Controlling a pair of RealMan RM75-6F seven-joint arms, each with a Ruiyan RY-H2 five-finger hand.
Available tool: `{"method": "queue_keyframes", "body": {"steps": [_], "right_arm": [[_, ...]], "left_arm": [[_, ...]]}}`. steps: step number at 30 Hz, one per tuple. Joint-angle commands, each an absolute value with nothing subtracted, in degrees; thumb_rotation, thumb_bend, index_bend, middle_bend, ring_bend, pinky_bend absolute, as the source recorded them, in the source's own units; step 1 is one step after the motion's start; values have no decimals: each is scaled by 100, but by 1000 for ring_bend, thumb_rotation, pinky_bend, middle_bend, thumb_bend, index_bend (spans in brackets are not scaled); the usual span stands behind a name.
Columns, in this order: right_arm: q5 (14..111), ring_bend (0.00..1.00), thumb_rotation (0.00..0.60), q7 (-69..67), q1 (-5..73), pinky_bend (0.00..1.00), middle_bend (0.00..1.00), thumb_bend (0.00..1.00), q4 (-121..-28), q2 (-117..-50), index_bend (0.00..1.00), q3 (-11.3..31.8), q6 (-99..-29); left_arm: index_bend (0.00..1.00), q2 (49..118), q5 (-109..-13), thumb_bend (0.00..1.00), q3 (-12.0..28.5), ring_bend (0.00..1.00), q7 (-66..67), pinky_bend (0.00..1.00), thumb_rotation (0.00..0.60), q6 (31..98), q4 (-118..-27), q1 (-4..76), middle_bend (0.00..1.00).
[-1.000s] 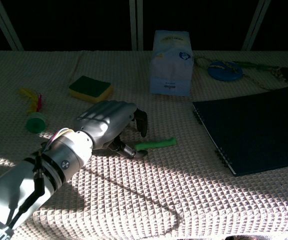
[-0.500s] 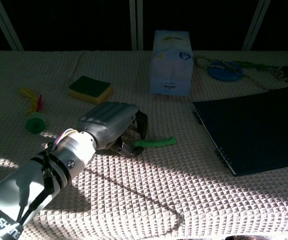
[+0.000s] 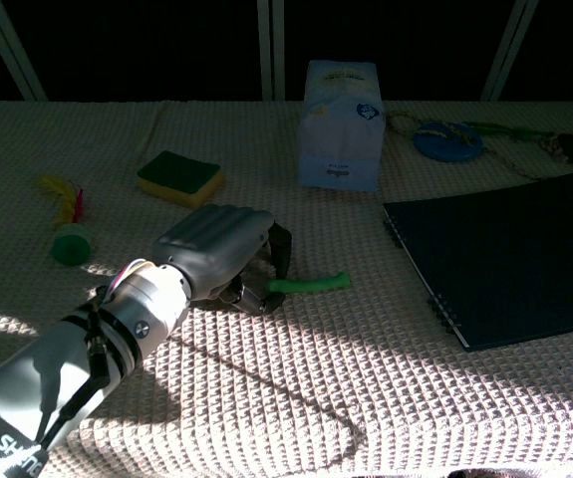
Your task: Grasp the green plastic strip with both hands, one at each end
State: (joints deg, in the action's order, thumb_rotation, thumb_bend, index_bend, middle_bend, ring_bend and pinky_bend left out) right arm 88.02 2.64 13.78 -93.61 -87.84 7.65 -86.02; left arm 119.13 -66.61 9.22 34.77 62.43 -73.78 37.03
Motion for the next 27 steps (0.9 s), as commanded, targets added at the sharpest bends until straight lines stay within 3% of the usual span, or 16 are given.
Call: {"method": "queue_keyframes", "body": {"steps": [1,19,27], "right_arm": [[8798,0,600,269,1379,0,0,343,-9360,-8787,29,765,-8594],[8688,0,600,352,1491,0,0,343,-9360,-8768,33,622,-8152],[8400,0,600,964,1802,0,80,343,-9458,-8919,196,604,-7469]], "left_arm": [[520,11916,-6652,298,930,292,3474,365,563,6233,-7379,3707,393],[561,11701,-6734,367,1060,306,3159,382,598,6075,-7490,3809,409],[563,11612,-6597,382,1116,307,3024,382,600,5900,-7559,3868,408]]}}
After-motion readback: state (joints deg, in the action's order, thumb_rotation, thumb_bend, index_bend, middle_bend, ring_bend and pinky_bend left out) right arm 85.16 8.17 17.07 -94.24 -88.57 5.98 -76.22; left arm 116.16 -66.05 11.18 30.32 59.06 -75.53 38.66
